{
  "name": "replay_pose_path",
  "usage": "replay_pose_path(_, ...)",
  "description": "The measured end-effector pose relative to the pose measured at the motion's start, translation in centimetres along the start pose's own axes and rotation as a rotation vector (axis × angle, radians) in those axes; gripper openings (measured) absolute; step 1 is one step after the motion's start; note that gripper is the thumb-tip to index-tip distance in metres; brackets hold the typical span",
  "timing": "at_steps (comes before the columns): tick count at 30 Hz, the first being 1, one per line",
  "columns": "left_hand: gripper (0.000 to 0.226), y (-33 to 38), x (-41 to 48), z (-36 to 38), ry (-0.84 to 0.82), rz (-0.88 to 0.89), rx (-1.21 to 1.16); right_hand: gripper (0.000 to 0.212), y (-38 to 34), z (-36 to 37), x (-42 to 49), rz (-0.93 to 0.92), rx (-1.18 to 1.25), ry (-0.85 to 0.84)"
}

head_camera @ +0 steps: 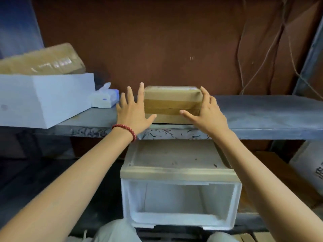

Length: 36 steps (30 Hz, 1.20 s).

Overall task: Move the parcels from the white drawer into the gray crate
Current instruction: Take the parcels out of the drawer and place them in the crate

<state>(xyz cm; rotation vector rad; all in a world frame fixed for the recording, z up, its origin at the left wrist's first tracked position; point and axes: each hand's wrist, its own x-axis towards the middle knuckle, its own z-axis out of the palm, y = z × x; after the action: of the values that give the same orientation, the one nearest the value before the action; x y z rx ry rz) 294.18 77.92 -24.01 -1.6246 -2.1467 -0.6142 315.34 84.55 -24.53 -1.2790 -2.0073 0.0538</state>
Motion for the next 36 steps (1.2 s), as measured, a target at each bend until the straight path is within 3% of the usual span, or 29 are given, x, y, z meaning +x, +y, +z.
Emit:
replay_pose_path(3,0.105,-0.7,1.3,0.4,-0.119,-0.094,-0.326,0.098,-0.7,0.0,1.3,0.046,0.091,-0.044)
replay_pose_path(6,0.097,-0.3,1.5,0.8,-0.129,-0.037,-0.521,0.093,-0.8,-0.3,1.7,0.059,0.202,-0.075)
replay_pose_path(12,0.073,1.0,0.3,-0.2,0.193,-0.013,-0.73,0.08,-0.7,-2.7,-0.2,0.02,0.339,0.037)
replay_pose_path(18,0.071,2.7,-4.9,-2.5,0.475,-0.057,-0.756,0.073,-1.7,-4.1,-5.4,-0.086,0.484,0.159)
replay_pose_path(28,0.075,2.4,-16.0,-1.8,0.623,-0.069,-0.806,0.067,-2.2,-2.3,-15.9,-0.09,0.663,0.236)
replay_pose_path(36,0.074,4.9,-26.0,1.8,0.596,-0.182,-1.089,0.035,-0.9,-0.5,-24.9,0.085,0.96,0.397)
